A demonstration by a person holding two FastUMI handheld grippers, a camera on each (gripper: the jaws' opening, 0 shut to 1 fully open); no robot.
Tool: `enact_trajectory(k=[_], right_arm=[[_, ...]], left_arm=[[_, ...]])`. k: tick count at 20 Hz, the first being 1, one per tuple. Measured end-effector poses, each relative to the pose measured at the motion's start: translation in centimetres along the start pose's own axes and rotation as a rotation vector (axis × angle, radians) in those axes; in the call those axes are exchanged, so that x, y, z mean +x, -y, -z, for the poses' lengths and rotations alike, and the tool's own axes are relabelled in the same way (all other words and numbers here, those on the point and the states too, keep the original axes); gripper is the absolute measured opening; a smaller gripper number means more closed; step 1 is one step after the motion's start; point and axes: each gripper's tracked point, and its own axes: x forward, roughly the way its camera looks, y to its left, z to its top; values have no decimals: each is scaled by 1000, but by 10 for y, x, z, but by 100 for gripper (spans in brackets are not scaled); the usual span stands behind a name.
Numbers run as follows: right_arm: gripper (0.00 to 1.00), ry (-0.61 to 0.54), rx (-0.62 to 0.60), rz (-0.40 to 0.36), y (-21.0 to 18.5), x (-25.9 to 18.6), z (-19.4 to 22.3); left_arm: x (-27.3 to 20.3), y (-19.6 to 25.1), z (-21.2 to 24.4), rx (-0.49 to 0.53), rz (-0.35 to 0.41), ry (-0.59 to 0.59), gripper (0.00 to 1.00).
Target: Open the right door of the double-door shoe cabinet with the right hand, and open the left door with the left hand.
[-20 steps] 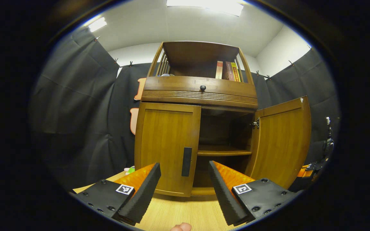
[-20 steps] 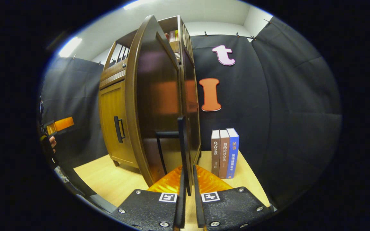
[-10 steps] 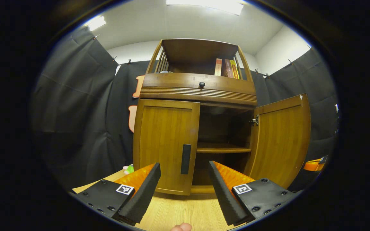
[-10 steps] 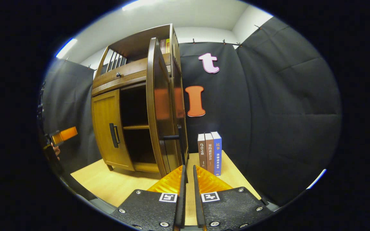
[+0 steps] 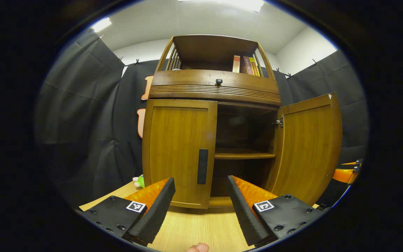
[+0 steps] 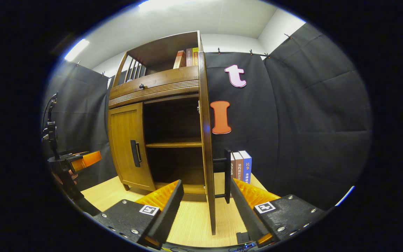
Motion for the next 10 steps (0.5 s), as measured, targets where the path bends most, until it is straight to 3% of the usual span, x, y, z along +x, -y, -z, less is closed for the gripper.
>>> enact_trajectory(k=[1, 2, 3, 4, 5, 7, 8, 9, 10], right_arm=[[90, 5, 4, 15, 3, 2, -1], [92, 12, 9, 30, 7, 3, -3], [100, 17, 16, 53, 13, 3, -4], [100, 15, 24, 68, 16, 2, -5], [92, 12, 33, 70, 16, 1, -4], [92, 12, 44, 83, 19, 0, -5], [100, 14, 44, 91, 20, 1, -7], [100, 15, 42, 97, 21, -2, -9], [92, 12, 40, 102, 22, -3, -9]], left_arm=[[6, -1, -1, -4, 8, -1, 100], [13, -3, -5, -9, 16, 3, 96], [23, -3, -6, -13, 31, 0, 96], [35, -1, -6, -19, 51, 4, 96], [50, 0, -4, -32, 67, -1, 95], [80, -1, -3, -75, 82, 5, 93], [99, -2, -3, -90, 87, 16, 93], [117, -4, -2, -92, 88, 25, 93], [134, -6, 2, -87, 87, 20, 96]])
